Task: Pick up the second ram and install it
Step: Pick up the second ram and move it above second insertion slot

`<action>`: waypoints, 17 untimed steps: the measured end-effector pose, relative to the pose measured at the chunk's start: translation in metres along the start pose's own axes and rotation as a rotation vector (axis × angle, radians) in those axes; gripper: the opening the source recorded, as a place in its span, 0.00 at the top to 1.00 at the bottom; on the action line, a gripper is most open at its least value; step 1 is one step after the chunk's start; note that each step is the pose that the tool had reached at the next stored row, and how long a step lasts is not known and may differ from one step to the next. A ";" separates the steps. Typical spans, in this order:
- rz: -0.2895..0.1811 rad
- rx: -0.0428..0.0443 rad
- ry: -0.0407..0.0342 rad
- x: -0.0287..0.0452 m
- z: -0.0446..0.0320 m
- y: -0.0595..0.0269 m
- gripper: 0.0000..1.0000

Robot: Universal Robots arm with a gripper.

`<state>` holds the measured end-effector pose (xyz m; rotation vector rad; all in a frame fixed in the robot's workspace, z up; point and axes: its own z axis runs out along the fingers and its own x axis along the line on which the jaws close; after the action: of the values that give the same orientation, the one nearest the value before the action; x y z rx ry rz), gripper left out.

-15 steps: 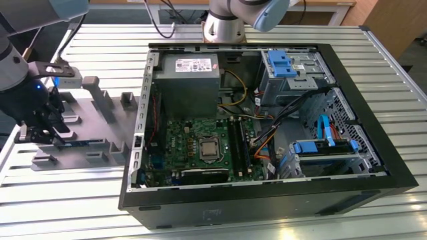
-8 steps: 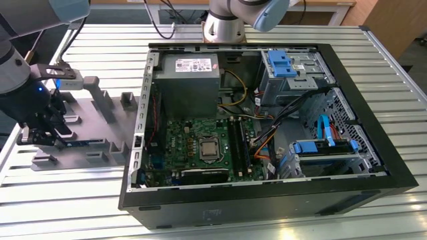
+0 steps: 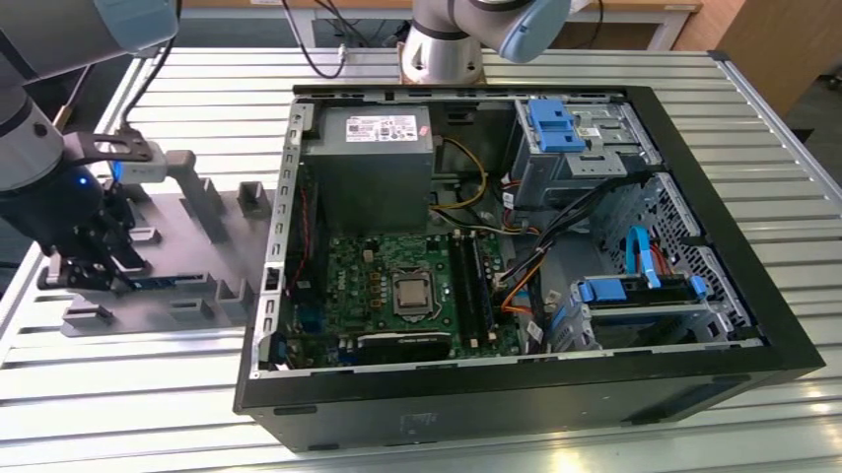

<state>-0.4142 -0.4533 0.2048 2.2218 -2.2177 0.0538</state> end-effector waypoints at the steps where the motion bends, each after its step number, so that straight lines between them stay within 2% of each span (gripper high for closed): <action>1: 0.001 0.0000 0.0000 0.0000 0.0009 0.0000 0.60; 7: 0.004 -0.0001 0.0001 -0.0001 0.0047 0.0001 0.62; 8: 0.005 -0.0001 0.0000 -0.0001 0.0053 0.0001 0.69; 17: 0.005 0.0000 0.0000 -0.0003 0.0096 0.0002 0.69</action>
<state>-0.4142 -0.4533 0.1952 2.2162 -2.2234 0.0538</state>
